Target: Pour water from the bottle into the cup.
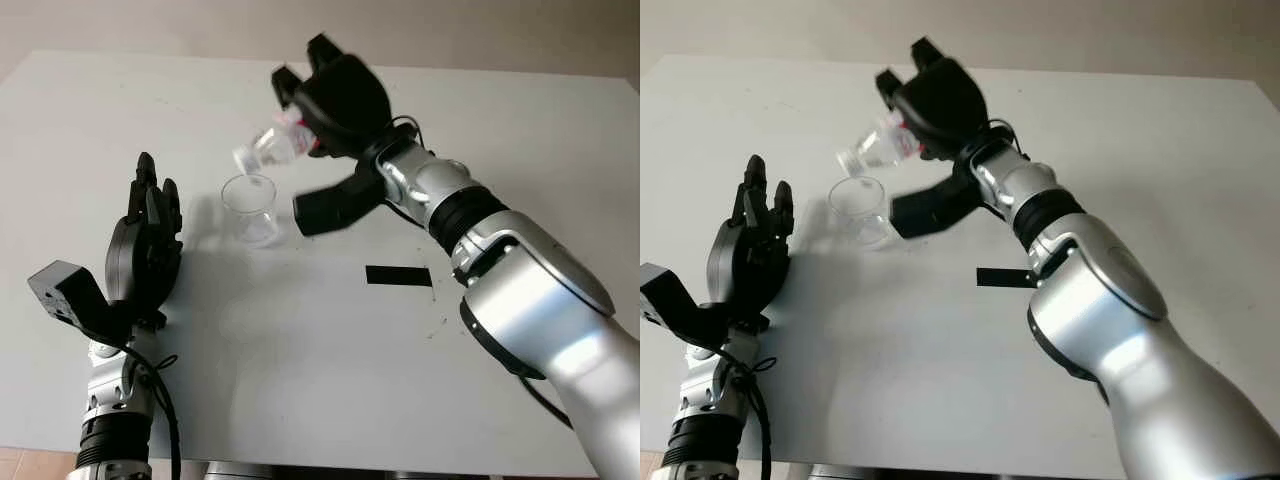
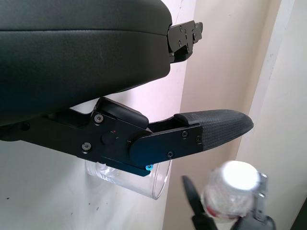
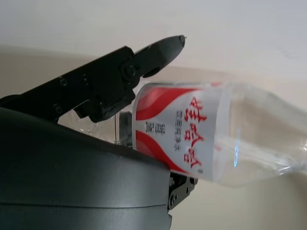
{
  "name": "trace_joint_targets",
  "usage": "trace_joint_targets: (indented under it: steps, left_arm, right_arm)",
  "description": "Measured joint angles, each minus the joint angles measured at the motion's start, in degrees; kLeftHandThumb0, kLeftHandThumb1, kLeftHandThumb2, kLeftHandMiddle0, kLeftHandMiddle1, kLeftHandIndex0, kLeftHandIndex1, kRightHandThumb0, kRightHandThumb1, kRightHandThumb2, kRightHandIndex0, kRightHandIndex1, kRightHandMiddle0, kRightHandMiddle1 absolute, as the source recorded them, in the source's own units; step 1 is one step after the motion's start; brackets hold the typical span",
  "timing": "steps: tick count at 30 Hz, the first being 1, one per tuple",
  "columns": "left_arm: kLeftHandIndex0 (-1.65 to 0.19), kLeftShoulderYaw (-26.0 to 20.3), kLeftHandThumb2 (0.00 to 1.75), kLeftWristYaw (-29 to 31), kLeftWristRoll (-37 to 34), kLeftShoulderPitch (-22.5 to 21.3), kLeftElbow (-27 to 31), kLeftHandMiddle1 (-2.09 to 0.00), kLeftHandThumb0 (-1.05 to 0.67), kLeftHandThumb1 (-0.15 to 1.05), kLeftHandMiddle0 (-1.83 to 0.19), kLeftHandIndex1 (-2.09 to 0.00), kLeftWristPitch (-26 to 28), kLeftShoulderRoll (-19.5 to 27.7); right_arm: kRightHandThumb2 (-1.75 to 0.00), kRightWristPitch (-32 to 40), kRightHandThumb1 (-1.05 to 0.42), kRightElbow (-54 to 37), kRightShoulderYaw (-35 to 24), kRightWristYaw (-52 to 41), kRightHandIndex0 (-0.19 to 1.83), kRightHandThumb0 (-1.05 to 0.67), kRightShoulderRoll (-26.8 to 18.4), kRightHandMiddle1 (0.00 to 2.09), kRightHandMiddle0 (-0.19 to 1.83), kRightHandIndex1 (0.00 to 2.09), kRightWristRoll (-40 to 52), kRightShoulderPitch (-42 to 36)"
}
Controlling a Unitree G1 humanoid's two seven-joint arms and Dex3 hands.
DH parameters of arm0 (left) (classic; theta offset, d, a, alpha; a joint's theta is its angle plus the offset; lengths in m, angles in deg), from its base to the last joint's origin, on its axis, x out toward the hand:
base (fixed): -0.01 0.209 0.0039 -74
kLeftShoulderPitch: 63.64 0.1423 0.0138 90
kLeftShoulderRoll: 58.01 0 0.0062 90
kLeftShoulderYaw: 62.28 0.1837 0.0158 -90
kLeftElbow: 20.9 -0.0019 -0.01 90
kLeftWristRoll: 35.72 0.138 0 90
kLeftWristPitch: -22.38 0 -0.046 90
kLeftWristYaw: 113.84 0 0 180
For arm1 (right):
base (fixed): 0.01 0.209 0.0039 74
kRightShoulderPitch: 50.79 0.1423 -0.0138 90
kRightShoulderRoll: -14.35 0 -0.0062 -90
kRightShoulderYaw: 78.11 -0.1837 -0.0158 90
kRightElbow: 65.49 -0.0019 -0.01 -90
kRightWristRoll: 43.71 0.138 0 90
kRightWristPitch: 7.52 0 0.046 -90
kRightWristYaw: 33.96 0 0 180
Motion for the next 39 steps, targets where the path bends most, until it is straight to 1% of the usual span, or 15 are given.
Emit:
trace_joint_targets:
  steps: [2, 4, 6, 9, 14, 16, 18, 19, 22, 23, 25, 28, 30, 34, 39]
  left_arm:
    - [0.19, 0.0, 0.62, 0.1, 0.0, 0.0, 0.0, 0.00, -0.85, 1.05, 0.19, 0.00, 0.0, -0.1]
    - [0.19, 0.0, 0.61, 0.2, 0.0, 0.0, 0.0, 0.00, -0.86, 1.05, 0.19, 0.00, 0.0, -0.1]
    - [0.19, 0.0, 0.61, 0.5, 0.0, 0.0, 0.0, 0.00, -0.86, 1.05, 0.19, 0.00, 0.0, -0.1]
    - [0.19, 0.0, 0.61, 0.5, 0.0, 0.0, 0.1, 0.00, -0.86, 1.05, 0.19, 0.00, 0.1, -0.1]
    - [0.19, 0.3, 0.61, 0.3, 0.0, 0.0, 0.3, -0.01, -0.87, 1.05, 0.19, 0.00, 0.6, -0.2]
    - [0.19, 0.4, 0.61, 0.3, 0.0, 0.2, 0.5, -0.01, -0.86, 1.05, 0.19, 0.00, 0.7, -0.4]
    - [0.19, 0.4, 0.61, 0.2, 0.0, 0.3, 0.7, -0.01, -0.86, 1.05, 0.19, 0.00, 0.9, -0.4]
    - [0.19, 0.4, 0.61, 0.0, 0.0, 0.4, 1.0, 0.00, -0.86, 1.05, 0.19, 0.00, 1.1, -0.5]
    - [0.19, 0.5, 0.63, -0.1, 0.0, 0.9, 1.6, 0.00, -0.85, 1.05, 0.19, 0.00, 1.3, -0.6]
    - [0.19, 0.5, 0.63, -0.1, 0.0, 1.0, 1.7, 0.00, -0.86, 1.05, 0.19, 0.00, 1.3, -0.6]
    - [0.19, 0.6, 0.63, -0.2, 0.0, 1.3, 2.1, 0.00, -0.87, 1.05, 0.19, 0.00, 1.3, -0.6]
    - [0.19, 0.8, 0.64, -0.3, 0.1, 1.5, 2.3, 0.00, -0.87, 1.05, 0.19, 0.00, 1.4, -0.6]
    - [0.19, 1.0, 0.64, -0.4, 0.3, 1.6, 2.3, 0.00, -0.87, 1.05, 0.19, 0.00, 1.4, -0.6]
    - [0.19, 1.1, 0.64, -0.6, 0.6, 1.8, 2.2, 0.00, -0.87, 1.05, 0.19, 0.00, 1.4, -0.6]
    - [0.19, 1.4, 0.65, -0.7, 0.9, 2.0, 2.2, 0.00, -0.86, 1.05, 0.19, 0.00, 1.4, -1.1]
  right_arm:
    - [-0.26, -0.8, -1.04, -0.1, -4.5, -3.1, 1.14, -0.16, 0.1, 2.09, 0.56, 2.09, 5.0, -0.2]
    - [-0.26, -1.5, -1.01, -0.3, -8.9, -6.0, 1.22, -0.17, 0.3, 2.09, 0.90, 2.09, 9.9, -0.6]
    - [-0.25, -1.9, -1.00, -0.7, -13.4, -8.3, 1.25, -0.18, 0.5, 2.09, 1.13, 2.09, 14.8, -1.6]
    - [-0.24, -2.0, -1.01, -1.2, -18.8, -11.4, 1.23, -0.18, 0.7, 2.09, 1.27, 2.09, 20.5, -3.5]
    - [-0.21, -1.8, -1.04, -3.3, -28.1, -19.4, 1.22, -0.20, 0.8, 2.09, 1.36, 2.09, 31.2, -7.3]
    - [-0.22, -1.1, -1.05, -5.2, -32.0, -24.8, 1.22, -0.20, 0.7, 2.09, 1.35, 2.09, 36.2, -9.4]
    - [-0.19, 1.1, -1.05, -7.7, -35.9, -30.6, 1.20, -0.20, 0.6, 2.09, 1.13, 2.09, 41.4, -11.7]
    - [-0.17, 2.1, -1.05, -9.6, -37.4, -33.4, 1.17, -0.20, 0.4, 2.09, 0.96, 2.09, 43.6, -13.4]
    - [-0.18, 5.1, -1.05, -18.2, -39.3, -39.9, 0.97, -0.21, -0.6, 2.09, 0.56, 2.09, 47.2, -20.2]
    - [-0.18, 6.8, -1.05, -22.1, -39.7, -41.9, 0.94, -0.21, -1.0, 2.09, 0.50, 2.09, 48.2, -23.0]
    - [-0.19, 10.6, -1.05, -30.3, -40.3, -44.7, 0.95, -0.22, -1.4, 2.09, 0.46, 2.09, 50.2, -29.0]
    - [-0.22, 17.0, -1.05, -41.9, -41.5, -46.5, 1.14, -0.24, -1.9, 2.09, 0.46, 2.09, 53.1, -37.7]
    - [-0.23, 20.1, -1.05, -49.4, -42.4, -47.6, 1.20, -0.26, -2.1, 2.09, 0.45, 2.09, 55.0, -43.2]
    - [-0.21, 21.4, -1.05, -59.1, -42.6, -49.1, 1.10, -0.30, -3.6, 2.09, 0.51, 2.09, 55.6, -50.8]
    - [-0.22, 24.8, -1.05, -67.3, -41.3, -48.3, 1.01, -0.32, -4.1, 2.09, 0.56, 2.09, 54.1, -56.4]
